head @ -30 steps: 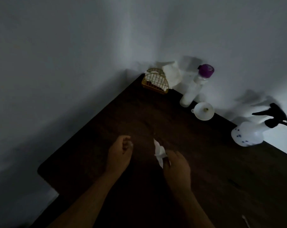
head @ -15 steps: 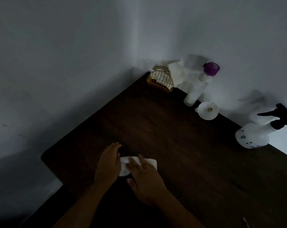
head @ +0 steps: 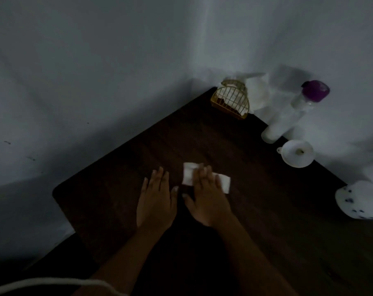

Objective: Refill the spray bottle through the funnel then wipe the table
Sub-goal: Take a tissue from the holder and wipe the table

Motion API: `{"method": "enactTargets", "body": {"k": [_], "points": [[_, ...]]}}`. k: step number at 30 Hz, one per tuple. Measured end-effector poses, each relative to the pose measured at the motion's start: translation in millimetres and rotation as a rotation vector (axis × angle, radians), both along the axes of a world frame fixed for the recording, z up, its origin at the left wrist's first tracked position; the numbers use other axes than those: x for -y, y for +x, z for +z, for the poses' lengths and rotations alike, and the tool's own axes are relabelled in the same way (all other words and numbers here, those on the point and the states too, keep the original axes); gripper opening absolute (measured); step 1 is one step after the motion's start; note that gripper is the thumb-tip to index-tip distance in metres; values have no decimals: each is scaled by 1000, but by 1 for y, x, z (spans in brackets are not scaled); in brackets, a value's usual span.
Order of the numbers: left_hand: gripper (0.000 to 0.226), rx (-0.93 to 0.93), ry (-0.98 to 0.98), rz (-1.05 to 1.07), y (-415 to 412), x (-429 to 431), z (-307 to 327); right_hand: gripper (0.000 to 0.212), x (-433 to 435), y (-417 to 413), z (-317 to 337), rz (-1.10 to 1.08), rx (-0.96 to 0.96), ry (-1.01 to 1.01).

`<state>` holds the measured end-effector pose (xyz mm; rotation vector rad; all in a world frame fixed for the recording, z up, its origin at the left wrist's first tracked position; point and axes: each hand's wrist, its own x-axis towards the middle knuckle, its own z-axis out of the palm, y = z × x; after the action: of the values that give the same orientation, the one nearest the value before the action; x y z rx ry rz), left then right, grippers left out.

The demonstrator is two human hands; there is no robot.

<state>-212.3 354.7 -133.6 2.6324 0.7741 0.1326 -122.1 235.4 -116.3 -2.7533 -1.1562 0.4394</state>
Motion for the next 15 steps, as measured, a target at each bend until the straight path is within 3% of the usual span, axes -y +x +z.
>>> {"method": "enactTargets", "body": {"k": [4,8,11,15], "points": [[65,2,11,6,-1,1,1,82,29,-22,-10,-79,-29,30],[62,49,-11,5,-1,-1,-1,81,26,-82,-22,169,-26,155],[63,110,-58,44,-1,-3,-3,75,-11,-57,-23,300,67,169],[59,-11,41,43,3,-1,-1,71,-44,25,-15,176,62,20]]}}
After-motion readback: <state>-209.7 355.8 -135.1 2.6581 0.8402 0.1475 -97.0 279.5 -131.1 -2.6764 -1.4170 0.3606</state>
